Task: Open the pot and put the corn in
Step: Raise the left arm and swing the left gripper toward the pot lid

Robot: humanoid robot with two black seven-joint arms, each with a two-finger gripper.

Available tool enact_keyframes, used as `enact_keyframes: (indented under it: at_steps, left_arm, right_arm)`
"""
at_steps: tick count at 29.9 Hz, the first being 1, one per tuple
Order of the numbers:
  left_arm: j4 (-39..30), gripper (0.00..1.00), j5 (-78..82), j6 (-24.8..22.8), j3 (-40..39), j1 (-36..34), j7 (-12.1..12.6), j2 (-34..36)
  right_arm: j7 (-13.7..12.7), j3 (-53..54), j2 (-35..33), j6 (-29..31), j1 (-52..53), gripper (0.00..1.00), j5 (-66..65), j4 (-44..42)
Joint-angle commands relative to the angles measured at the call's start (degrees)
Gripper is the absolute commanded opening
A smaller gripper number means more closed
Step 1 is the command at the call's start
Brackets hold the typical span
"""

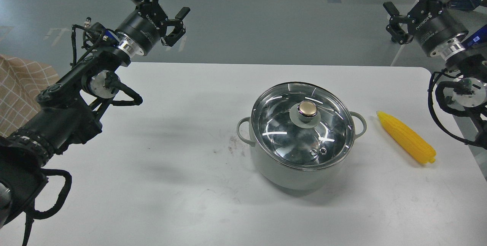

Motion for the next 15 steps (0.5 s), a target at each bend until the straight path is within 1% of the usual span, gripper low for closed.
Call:
enact_keyframes:
  at_steps: [1, 4, 7, 10, 13, 15]
  left_arm:
    - [-1.29, 0.98, -0.04, 0.0, -0.12, -0.07, 0.06, -0.26]
    - [-1.47, 0.98, -0.12, 0.0, -0.2, -0.07, -0.02, -0.87]
    - [-3.84, 0.98, -0.13, 0.0, -1.43, 0.28, -0.2, -1.49]
    - [-4.89, 0.98, -0.21, 0.13, -2.57, 2.48, -0.29, -1.58]
    - [-5.86, 0.98, -0.21, 1.71, -3.54, 3.27, -0.29, -1.4]
    - [-6.91, 0.98, -0.21, 1.28, -3.54, 3.8, -0.81, -0.7]
  right_arm:
    - [0.0, -1.22, 0.03, 0.01, 0.16, 1.0, 0.19, -1.11]
    - [0.0, -1.22, -0.23, 0.01, 0.16, 1.0, 0.19, -1.11]
    - [0.0, -1.22, -0.41, 0.01, 0.16, 1.0, 0.28, -1.11]
    - [0.0, -1.22, -0.41, 0.01, 0.16, 1.0, 0.28, -1.11]
    - [0.0, -1.22, 0.03, 0.01, -0.01, 1.0, 0.19, -1.11]
    - [0.0, -1.31, 0.73, 0.01, 0.07, 1.0, 0.19, -1.19]
